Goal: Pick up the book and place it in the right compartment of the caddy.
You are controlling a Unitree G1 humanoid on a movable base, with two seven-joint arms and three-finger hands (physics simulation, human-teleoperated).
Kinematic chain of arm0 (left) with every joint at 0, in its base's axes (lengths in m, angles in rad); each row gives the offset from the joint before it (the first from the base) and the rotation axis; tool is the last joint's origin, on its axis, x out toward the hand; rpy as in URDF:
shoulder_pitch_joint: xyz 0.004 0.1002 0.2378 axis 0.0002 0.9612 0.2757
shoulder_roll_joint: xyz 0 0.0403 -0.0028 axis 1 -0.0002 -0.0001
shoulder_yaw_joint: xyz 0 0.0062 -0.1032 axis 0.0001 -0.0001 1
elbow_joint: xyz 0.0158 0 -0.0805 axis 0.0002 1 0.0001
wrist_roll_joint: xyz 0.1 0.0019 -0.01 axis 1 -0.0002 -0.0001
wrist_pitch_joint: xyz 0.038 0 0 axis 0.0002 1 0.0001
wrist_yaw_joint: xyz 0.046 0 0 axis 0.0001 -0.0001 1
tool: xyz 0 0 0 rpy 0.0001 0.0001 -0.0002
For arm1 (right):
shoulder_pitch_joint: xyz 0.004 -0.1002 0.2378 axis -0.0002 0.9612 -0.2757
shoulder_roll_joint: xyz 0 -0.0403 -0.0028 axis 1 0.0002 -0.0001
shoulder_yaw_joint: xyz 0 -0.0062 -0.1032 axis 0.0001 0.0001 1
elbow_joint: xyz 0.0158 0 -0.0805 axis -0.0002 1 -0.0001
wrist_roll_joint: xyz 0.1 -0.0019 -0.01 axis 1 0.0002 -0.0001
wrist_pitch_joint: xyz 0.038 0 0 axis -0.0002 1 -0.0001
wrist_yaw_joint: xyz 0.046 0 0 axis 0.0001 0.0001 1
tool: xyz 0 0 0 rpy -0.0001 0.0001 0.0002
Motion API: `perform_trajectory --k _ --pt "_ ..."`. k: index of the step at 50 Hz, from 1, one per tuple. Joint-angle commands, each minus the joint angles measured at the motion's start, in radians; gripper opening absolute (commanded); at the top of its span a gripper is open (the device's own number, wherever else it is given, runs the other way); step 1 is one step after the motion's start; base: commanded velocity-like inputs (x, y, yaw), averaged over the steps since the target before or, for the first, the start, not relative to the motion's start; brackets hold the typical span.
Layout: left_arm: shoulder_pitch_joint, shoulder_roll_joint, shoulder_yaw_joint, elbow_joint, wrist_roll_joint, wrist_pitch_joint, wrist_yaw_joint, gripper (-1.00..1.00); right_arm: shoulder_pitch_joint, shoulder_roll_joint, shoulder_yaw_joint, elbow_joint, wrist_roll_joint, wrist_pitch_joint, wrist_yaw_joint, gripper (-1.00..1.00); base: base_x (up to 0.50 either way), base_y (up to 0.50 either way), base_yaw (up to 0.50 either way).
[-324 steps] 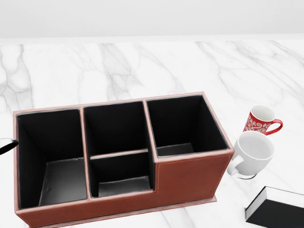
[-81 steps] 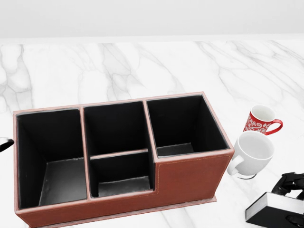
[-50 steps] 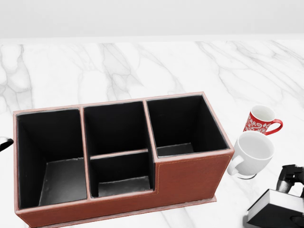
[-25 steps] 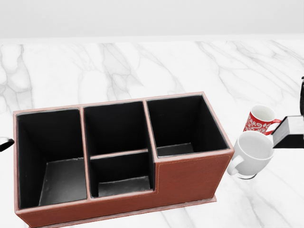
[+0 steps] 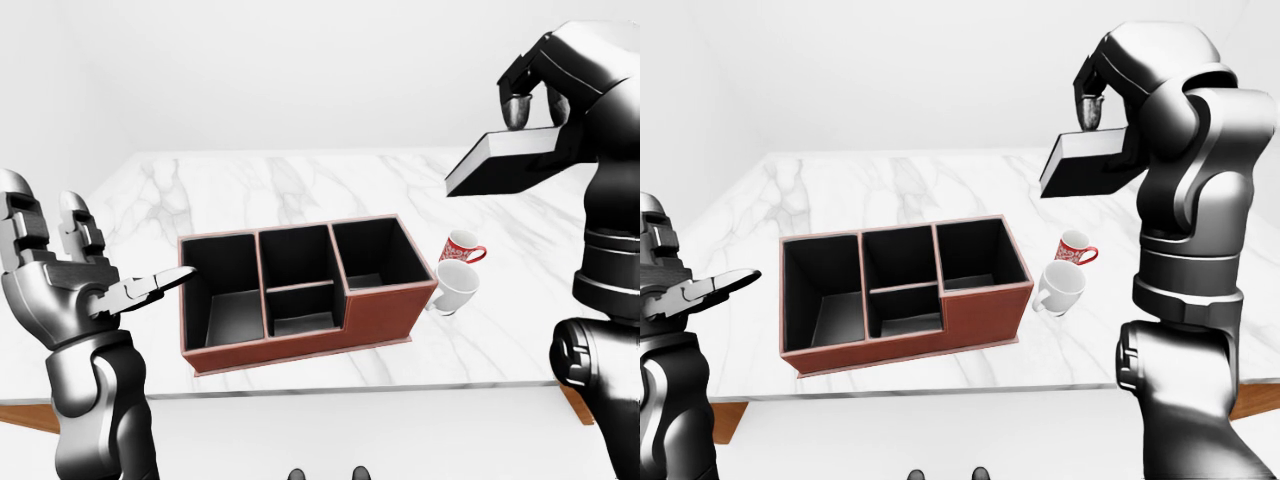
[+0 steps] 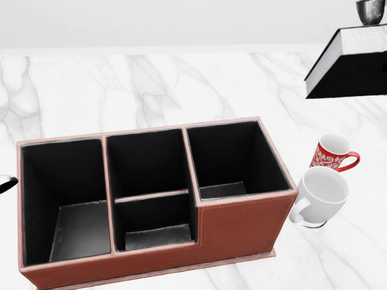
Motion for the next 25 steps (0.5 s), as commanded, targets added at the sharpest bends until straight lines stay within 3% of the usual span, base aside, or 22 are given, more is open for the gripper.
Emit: perform_trajectory --k 1,6,13,25 --pt "-0.002 0.002 0.002 -0.002 -0.002 0.0 0.002 1.0 -0.206 0.135 0.043 0.239 -0.05 0.0 0.0 -1.0 0.0 0.0 0.0" --pt "-0.001 0.0 -0.002 0.001 0.001 0.0 -0.001 1.0 -0.213 0.213 0.065 0.325 -0.013 0.0 0.0 -1.0 0.0 0.0 0.0" --pt "-0.002 0.0 -0.003 0.001 0.001 0.0 0.0 1.0 -0.286 0.27 0.098 0.44 0.021 0.0 0.0 -1.0 0.0 0.0 0.0" --pt "0.001 -0.002 -0.002 -0.004 -0.002 0.0 0.002 1.0 -0.296 0.37 0.137 0.505 0.057 0.0 0.0 -1.0 0.0 0.0 0.0"
